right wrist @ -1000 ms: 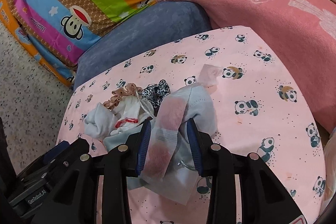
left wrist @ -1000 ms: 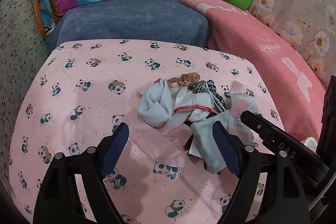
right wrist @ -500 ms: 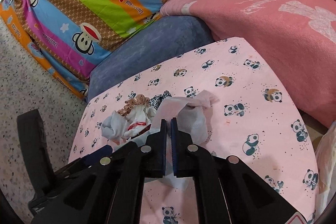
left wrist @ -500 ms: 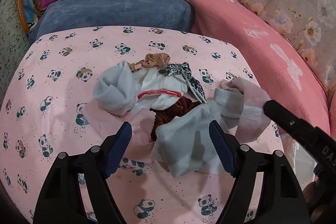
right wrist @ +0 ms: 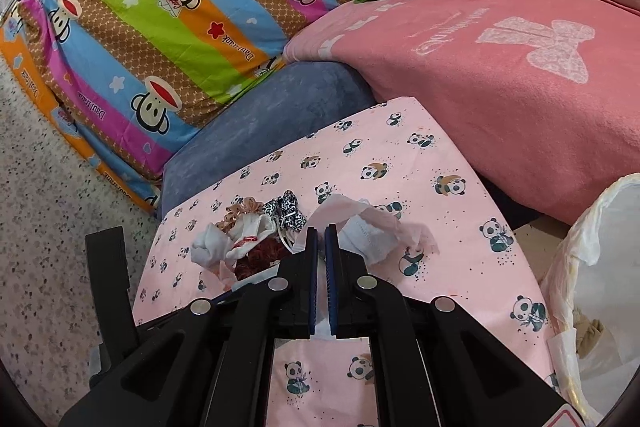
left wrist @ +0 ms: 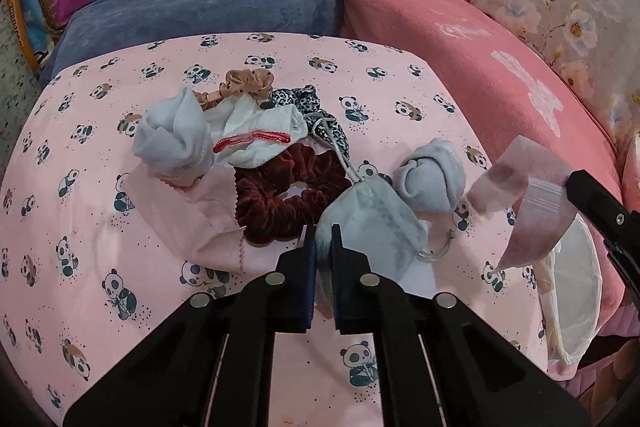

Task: Collect trash
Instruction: 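Grasp the light blue sock with the left tool while the right tool grasps the pink cloth, then carry both items over the basket and open both tools to drop them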

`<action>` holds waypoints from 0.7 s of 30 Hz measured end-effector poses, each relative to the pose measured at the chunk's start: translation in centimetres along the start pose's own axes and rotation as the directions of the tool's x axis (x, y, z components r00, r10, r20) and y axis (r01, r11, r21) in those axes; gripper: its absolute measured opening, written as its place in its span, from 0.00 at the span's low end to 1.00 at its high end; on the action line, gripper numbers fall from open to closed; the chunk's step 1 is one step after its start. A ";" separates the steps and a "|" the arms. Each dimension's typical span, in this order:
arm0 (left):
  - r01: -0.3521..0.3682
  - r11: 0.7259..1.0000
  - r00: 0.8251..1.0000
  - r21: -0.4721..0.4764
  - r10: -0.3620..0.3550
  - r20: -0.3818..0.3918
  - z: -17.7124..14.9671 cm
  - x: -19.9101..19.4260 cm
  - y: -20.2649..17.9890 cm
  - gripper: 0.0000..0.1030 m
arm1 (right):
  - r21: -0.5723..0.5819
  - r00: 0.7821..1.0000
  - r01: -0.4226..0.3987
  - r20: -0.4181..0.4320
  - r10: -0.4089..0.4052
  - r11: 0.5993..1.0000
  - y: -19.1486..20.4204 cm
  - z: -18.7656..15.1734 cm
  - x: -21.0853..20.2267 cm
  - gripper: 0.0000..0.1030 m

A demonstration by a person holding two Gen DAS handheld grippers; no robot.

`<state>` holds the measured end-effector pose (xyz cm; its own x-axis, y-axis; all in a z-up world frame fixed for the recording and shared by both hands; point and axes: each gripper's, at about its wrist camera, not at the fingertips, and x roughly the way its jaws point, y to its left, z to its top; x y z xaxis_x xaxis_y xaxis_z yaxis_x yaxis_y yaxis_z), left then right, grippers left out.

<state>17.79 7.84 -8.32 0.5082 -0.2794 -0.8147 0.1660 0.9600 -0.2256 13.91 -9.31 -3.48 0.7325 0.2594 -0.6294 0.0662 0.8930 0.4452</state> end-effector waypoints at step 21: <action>0.082 0.988 0.987 0.135 -0.099 0.129 -0.2 -9.1 -7.9 0.05 | 0.045 0.990 -0.006 0.143 -0.001 0.999 -2.6 -0.5 -11.4 0.06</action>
<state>11.68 2.78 0.78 0.5941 -0.3737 -0.7123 0.3193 0.9224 -0.2176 5.02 -14.42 2.24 0.8219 0.2035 -0.5320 0.0922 0.8741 0.4769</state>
